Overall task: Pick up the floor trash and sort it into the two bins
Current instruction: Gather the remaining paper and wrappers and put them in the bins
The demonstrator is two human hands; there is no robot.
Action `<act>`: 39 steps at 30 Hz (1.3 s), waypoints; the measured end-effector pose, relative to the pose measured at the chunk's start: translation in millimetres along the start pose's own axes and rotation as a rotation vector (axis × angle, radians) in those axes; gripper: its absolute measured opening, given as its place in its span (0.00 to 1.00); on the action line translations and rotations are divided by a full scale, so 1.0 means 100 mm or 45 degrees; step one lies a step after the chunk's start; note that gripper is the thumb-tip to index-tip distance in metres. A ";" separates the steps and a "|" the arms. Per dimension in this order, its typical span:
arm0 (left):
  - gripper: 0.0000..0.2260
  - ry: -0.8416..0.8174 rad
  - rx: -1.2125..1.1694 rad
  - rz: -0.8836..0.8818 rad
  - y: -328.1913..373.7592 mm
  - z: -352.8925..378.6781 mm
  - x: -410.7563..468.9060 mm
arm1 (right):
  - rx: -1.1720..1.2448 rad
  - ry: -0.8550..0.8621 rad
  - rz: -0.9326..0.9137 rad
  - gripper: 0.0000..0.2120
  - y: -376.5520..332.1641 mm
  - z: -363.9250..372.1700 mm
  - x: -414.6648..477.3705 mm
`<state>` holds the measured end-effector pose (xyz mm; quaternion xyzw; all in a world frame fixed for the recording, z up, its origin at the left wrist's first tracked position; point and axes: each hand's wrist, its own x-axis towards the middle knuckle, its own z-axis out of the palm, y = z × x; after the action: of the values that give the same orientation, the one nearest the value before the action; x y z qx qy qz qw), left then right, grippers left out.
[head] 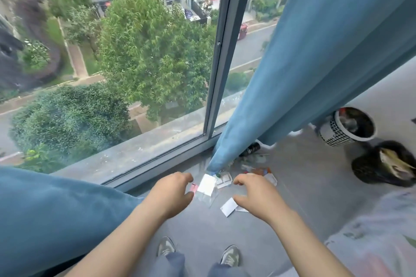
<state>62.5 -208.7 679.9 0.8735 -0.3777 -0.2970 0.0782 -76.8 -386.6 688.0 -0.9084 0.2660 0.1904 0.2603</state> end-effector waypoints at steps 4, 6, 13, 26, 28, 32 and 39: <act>0.16 -0.034 0.026 -0.029 -0.14 0.45 0.35 | -0.025 -0.043 0.030 0.19 0.36 0.39 0.28; 0.16 -0.056 0.037 -0.038 -0.23 0.74 0.57 | -0.014 -0.063 0.051 0.19 0.55 0.63 0.47; 0.13 -0.177 0.083 -0.072 -0.60 1.97 1.49 | -0.067 -0.108 0.083 0.18 1.28 1.65 1.34; 0.16 -0.231 0.180 -0.063 -1.62 3.94 3.26 | -0.220 -0.139 -0.023 0.17 2.31 3.65 3.27; 0.16 -0.218 0.259 -0.008 -1.75 4.19 3.51 | -0.270 -0.133 -0.061 0.17 2.44 3.90 3.53; 0.17 -0.217 0.426 0.092 -1.98 4.60 3.93 | -0.420 -0.136 -0.152 0.15 2.64 4.33 3.93; 0.18 -0.200 0.485 0.145 -2.37 5.18 4.29 | -0.488 -0.127 -0.288 0.16 2.79 4.93 4.20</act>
<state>139.1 -299.8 -22.7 0.8239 -0.4806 -0.2826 -0.1012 -11.3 -466.5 -9.6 -0.9547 0.1082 0.2518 0.1156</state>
